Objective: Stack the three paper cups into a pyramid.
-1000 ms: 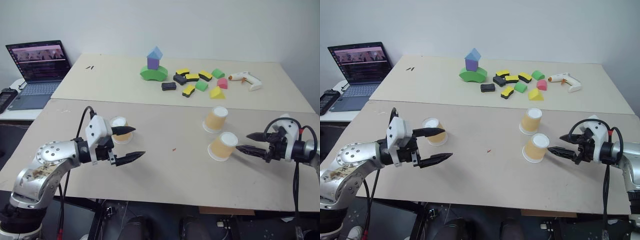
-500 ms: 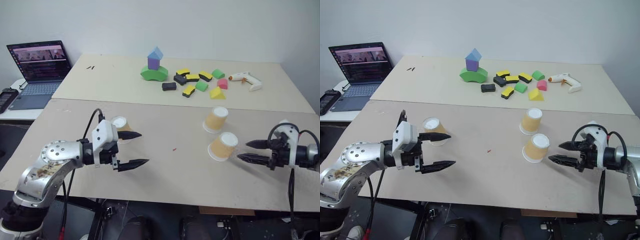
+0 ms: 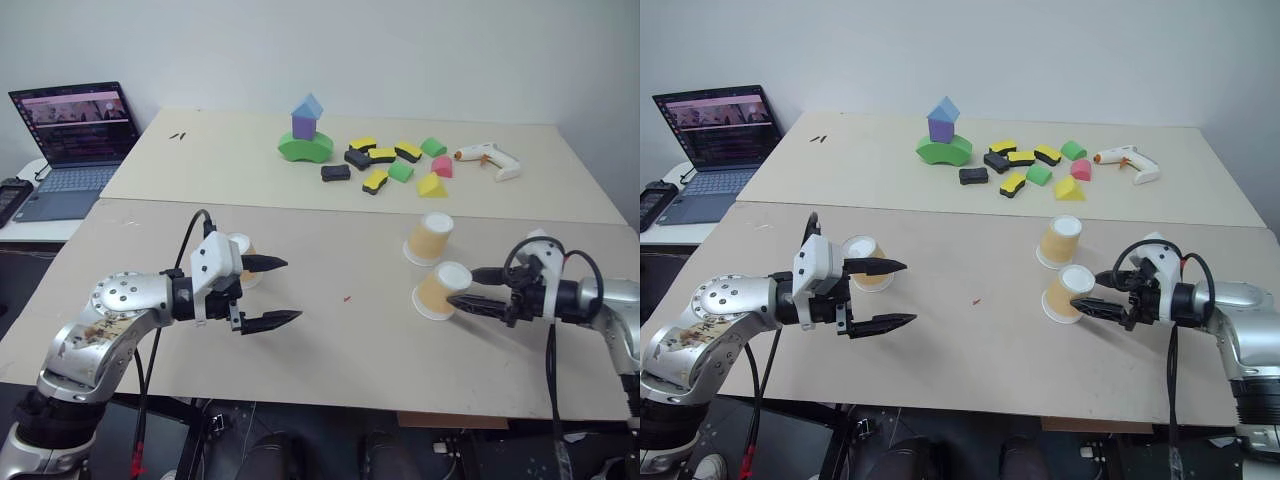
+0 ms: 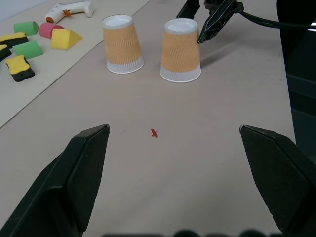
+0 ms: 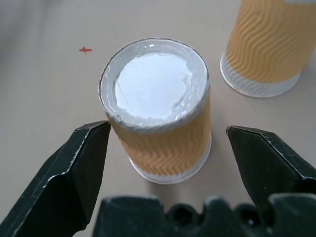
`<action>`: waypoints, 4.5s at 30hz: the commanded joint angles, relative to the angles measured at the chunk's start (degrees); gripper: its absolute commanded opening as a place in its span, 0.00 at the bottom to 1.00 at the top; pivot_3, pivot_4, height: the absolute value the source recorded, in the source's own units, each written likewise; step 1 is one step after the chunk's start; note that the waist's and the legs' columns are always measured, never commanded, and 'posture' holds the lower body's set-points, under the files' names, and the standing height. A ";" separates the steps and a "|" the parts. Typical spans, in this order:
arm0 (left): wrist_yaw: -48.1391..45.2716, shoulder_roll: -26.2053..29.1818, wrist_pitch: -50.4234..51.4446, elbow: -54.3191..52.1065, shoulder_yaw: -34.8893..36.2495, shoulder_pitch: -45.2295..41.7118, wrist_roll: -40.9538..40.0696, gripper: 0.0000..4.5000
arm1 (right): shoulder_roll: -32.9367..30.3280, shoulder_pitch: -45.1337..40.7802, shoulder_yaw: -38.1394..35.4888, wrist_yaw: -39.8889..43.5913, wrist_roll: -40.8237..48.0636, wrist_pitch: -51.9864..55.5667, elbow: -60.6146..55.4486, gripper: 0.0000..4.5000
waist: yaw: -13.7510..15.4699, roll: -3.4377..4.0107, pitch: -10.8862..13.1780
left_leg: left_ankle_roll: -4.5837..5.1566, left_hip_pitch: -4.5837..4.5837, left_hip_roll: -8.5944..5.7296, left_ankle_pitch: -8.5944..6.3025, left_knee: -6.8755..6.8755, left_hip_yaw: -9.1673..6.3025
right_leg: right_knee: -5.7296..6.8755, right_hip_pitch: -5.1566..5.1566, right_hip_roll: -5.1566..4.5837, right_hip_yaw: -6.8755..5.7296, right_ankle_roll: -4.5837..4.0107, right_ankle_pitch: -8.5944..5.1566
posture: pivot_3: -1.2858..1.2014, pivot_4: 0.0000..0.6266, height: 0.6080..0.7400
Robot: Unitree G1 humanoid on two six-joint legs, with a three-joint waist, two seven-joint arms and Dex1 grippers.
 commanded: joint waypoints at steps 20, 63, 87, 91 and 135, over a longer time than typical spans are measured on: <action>0.05 0.14 -0.52 -1.35 0.47 0.06 0.28 1.00 | 1.65 -2.89 -0.40 -3.41 1.37 2.16 -4.42 0.60 | 0.20 0.00 0.00 | 0.00 0.00 0.01 0.00 0.01 0.00 | 0.01 0.01 0.04 -0.02 0.00 0.00 | 0.52 0.24 1.00; 5.01 0.01 2.88 -7.68 2.28 4.18 -1.20 1.00 | 25.73 -36.38 22.86 5.24 -13.59 -6.06 23.71 0.97 | -1.25 -0.07 0.04 | -0.06 -0.12 0.05 0.02 0.05 0.00 | 0.29 -0.16 0.46 -0.13 0.00 0.01 | 0.52 0.24 1.00; 3.60 -0.56 0.59 -3.35 0.99 2.01 1.09 1.00 | 15.55 -8.15 -5.50 -34.59 -9.54 20.29 -21.62 0.99 | -0.64 -0.14 0.01 | -0.07 -0.20 -0.02 0.01 -0.02 -0.10 | 0.11 -0.14 -0.24 -0.58 0.00 0.01 | 0.52 0.24 1.00; 3.48 -0.77 0.54 -3.19 0.62 1.78 1.08 1.00 | 22.07 -5.55 -6.23 -49.21 -16.49 16.83 -21.09 0.99 | -1.13 -0.12 0.01 | -0.15 -0.23 -0.06 0.07 -0.03 0.02 | 0.13 -0.29 -0.12 -0.52 0.00 0.01 | 0.52 0.24 1.00; 5.00 -1.38 1.22 -2.66 0.77 0.46 1.22 1.00 | 30.82 -21.43 -1.01 -49.07 -14.30 1.57 5.53 0.99 | -1.04 -0.11 0.02 | -0.23 -0.06 0.04 0.15 -0.04 0.09 | 0.42 -0.20 0.61 -0.21 0.00 0.00 | 0.52 0.24 1.00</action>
